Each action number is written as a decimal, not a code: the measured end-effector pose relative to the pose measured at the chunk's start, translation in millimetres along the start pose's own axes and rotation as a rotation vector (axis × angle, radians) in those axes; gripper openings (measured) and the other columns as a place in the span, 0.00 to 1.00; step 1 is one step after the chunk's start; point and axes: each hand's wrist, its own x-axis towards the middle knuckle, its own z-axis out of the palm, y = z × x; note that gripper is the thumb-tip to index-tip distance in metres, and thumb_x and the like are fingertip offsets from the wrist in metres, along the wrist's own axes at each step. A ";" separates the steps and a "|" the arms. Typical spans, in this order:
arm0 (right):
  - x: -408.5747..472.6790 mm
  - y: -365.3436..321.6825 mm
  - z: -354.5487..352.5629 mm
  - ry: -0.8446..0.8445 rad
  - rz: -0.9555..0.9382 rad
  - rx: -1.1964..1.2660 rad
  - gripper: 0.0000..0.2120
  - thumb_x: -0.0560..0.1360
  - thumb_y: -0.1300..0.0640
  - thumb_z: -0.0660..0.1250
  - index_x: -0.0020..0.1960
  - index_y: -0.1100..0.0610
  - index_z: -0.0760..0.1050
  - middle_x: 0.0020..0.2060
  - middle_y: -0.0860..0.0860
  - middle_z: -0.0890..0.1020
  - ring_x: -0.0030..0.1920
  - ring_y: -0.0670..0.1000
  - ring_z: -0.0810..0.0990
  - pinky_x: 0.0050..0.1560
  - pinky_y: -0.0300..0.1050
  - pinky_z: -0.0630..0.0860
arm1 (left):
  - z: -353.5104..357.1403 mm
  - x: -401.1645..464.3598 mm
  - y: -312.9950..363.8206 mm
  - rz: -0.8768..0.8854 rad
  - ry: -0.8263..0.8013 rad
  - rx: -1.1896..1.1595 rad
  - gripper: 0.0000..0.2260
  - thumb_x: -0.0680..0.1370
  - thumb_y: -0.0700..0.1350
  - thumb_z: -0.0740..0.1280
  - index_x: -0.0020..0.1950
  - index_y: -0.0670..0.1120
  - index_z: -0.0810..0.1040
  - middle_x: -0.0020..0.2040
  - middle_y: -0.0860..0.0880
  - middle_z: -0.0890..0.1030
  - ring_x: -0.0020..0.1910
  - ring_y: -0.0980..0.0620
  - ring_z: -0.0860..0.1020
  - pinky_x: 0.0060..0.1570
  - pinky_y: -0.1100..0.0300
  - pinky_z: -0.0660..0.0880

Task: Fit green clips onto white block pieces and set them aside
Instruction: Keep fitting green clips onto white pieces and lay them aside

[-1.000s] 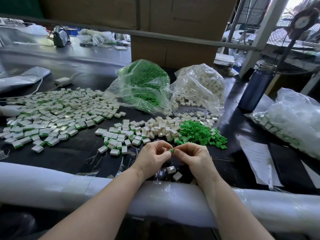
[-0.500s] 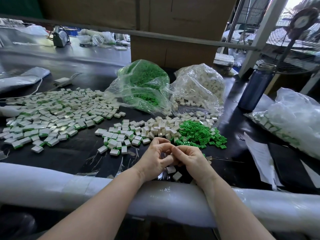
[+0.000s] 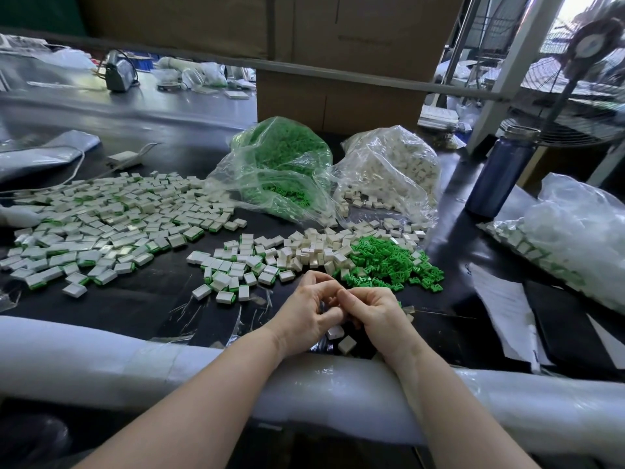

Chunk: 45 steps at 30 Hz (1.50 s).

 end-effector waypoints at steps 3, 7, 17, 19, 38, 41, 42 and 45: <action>0.2 -0.1 0.4 -0.001 0.007 0.017 0.13 0.76 0.59 0.65 0.38 0.65 0.80 0.26 0.56 0.73 0.28 0.50 0.68 0.28 0.39 0.64 | 0.3 0.3 -0.3 -0.004 -0.003 -0.018 0.06 0.74 0.34 0.66 0.47 0.43 0.78 0.55 0.48 0.68 0.41 0.57 0.71 0.43 0.72 0.70; 0.4 0.7 0.0 -0.001 0.018 0.047 0.13 0.76 0.59 0.65 0.37 0.65 0.80 0.27 0.56 0.74 0.29 0.51 0.69 0.28 0.40 0.65 | 0.4 0.3 -0.9 -0.003 -0.010 -0.032 0.07 0.74 0.34 0.65 0.45 0.46 0.77 0.54 0.48 0.67 0.42 0.57 0.71 0.43 0.71 0.71; -0.8 -2.4 0.5 -0.018 0.026 0.088 0.12 0.74 0.56 0.65 0.38 0.63 0.81 0.31 0.60 0.74 0.34 0.56 0.69 0.35 0.44 0.65 | -0.8 -0.3 0.5 0.018 -0.017 -0.022 0.07 0.74 0.34 0.64 0.46 0.45 0.76 0.54 0.48 0.67 0.43 0.57 0.71 0.45 0.69 0.72; -1.1 -2.7 0.2 -0.015 0.029 0.080 0.13 0.74 0.56 0.65 0.37 0.63 0.81 0.30 0.59 0.74 0.33 0.56 0.69 0.33 0.43 0.65 | -0.9 -0.2 0.1 0.020 -0.022 -0.003 0.07 0.74 0.34 0.64 0.45 0.46 0.76 0.55 0.48 0.67 0.42 0.59 0.70 0.43 0.73 0.69; -1.5 -0.4 -2.8 0.153 -0.072 0.049 0.07 0.70 0.66 0.71 0.38 0.55 0.80 0.31 0.51 0.83 0.32 0.48 0.82 0.30 0.39 0.77 | -4.9 -0.1 0.3 -0.022 0.082 -0.027 0.02 0.76 0.39 0.67 0.47 0.41 0.78 0.57 0.44 0.69 0.47 0.50 0.75 0.53 0.57 0.77; -1.2 -0.7 -2.2 0.164 -0.056 -0.004 0.07 0.72 0.67 0.69 0.38 0.58 0.78 0.29 0.48 0.81 0.29 0.42 0.80 0.28 0.34 0.74 | -3.9 -0.3 0.7 -0.018 0.073 0.001 0.04 0.76 0.39 0.67 0.49 0.40 0.79 0.56 0.45 0.70 0.45 0.52 0.74 0.51 0.60 0.77; -1.0 -1.0 -2.0 0.166 -0.056 -0.032 0.06 0.72 0.66 0.69 0.38 0.58 0.78 0.29 0.47 0.81 0.29 0.40 0.79 0.28 0.33 0.73 | -3.7 -0.6 1.0 -0.014 0.073 0.011 0.05 0.76 0.40 0.67 0.49 0.41 0.79 0.55 0.45 0.72 0.45 0.52 0.75 0.51 0.60 0.76; -0.4 -1.7 -2.3 0.196 -0.068 -0.116 0.07 0.74 0.63 0.68 0.38 0.55 0.78 0.29 0.43 0.79 0.29 0.38 0.76 0.31 0.32 0.71 | -4.0 -0.7 -0.9 -0.012 0.104 0.030 0.05 0.76 0.42 0.67 0.50 0.44 0.79 0.48 0.47 0.79 0.46 0.51 0.78 0.50 0.61 0.76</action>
